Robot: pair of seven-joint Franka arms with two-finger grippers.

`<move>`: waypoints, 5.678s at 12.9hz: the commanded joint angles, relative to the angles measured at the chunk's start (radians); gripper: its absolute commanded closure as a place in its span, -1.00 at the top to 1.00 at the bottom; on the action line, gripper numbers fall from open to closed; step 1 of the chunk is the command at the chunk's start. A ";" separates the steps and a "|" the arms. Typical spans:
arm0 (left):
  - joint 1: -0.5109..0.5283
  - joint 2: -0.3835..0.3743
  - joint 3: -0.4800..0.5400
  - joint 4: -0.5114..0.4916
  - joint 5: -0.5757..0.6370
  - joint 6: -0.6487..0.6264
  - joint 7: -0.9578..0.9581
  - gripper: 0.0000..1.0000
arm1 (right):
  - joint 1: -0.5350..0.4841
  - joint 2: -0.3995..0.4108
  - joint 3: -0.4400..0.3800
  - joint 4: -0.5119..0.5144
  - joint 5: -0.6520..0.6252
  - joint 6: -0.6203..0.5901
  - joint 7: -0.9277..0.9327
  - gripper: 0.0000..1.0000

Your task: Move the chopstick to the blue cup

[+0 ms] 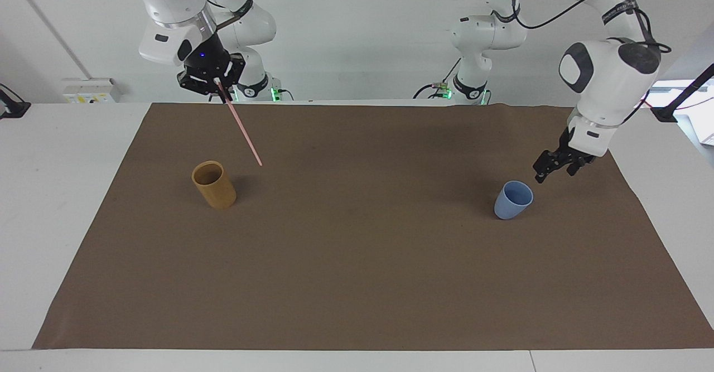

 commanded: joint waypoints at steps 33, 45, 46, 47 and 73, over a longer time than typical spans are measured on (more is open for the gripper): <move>0.027 -0.043 0.009 0.353 0.030 -0.455 0.123 1.00 | 0.176 0.036 0.033 0.002 0.156 0.212 0.431 -1.00; 0.037 -0.048 0.007 0.348 0.030 -0.442 0.119 1.00 | 0.467 0.218 0.056 -0.050 0.156 0.527 0.794 -1.00; 0.038 -0.048 0.007 0.348 0.030 -0.444 0.119 1.00 | 0.465 0.219 0.058 -0.026 0.156 0.493 0.793 -1.00; 0.038 -0.048 0.007 0.348 0.030 -0.442 0.119 1.00 | 0.463 0.219 0.058 -0.009 0.156 0.466 0.794 -1.00; 0.038 -0.048 0.007 0.348 0.030 -0.442 0.119 1.00 | -0.112 0.034 0.016 0.103 -0.102 0.016 0.385 1.00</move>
